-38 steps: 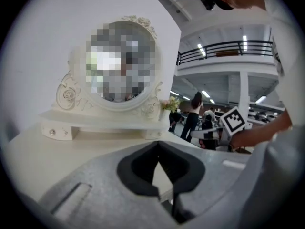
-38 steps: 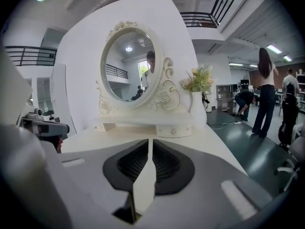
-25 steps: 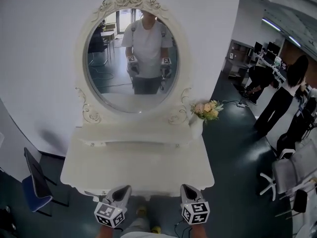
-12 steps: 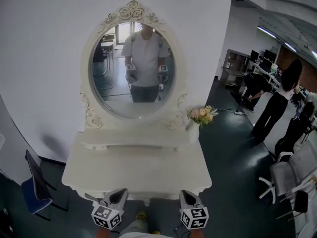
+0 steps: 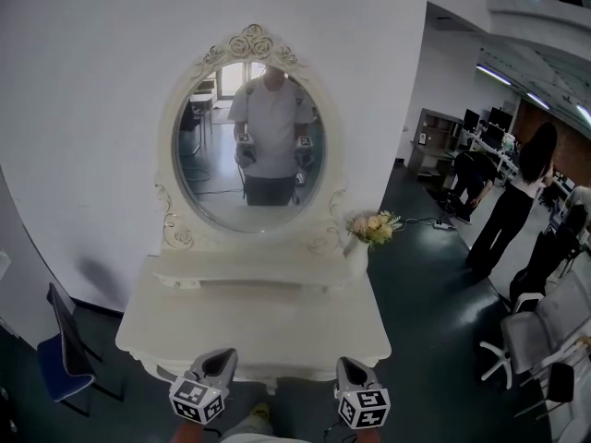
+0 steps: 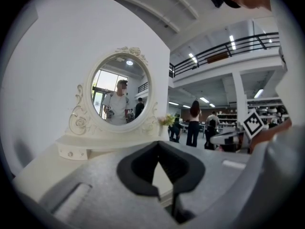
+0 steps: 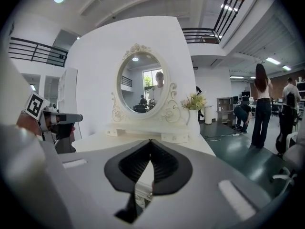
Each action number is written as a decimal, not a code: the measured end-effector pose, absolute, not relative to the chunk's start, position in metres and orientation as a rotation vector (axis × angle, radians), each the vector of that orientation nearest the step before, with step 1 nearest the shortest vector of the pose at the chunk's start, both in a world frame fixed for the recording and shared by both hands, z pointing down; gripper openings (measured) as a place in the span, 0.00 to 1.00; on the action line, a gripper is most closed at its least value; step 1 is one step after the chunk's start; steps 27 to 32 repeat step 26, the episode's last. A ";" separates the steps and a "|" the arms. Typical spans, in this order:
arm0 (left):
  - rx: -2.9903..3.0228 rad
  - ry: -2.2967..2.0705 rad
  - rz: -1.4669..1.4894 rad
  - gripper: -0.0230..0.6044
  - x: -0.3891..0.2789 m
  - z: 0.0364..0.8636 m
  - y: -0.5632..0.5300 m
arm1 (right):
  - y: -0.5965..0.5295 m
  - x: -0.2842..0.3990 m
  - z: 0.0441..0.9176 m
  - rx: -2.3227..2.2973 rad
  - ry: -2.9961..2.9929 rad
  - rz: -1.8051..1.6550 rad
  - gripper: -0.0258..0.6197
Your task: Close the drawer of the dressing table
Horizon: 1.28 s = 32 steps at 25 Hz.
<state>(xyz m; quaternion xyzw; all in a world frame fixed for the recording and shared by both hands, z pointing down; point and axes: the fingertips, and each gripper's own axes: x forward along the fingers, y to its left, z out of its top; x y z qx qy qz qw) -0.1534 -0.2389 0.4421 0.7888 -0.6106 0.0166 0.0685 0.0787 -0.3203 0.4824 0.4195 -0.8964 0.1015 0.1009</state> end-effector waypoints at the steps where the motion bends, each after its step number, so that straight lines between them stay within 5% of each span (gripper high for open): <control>1: 2.376 -1.840 0.047 0.03 -0.153 0.441 -0.238 | -0.319 0.080 0.482 1.241 -2.651 0.294 0.04; 32: 2.371 -1.840 0.075 0.03 -0.140 0.447 -0.225 | -0.301 0.107 0.493 1.257 -2.634 0.332 0.04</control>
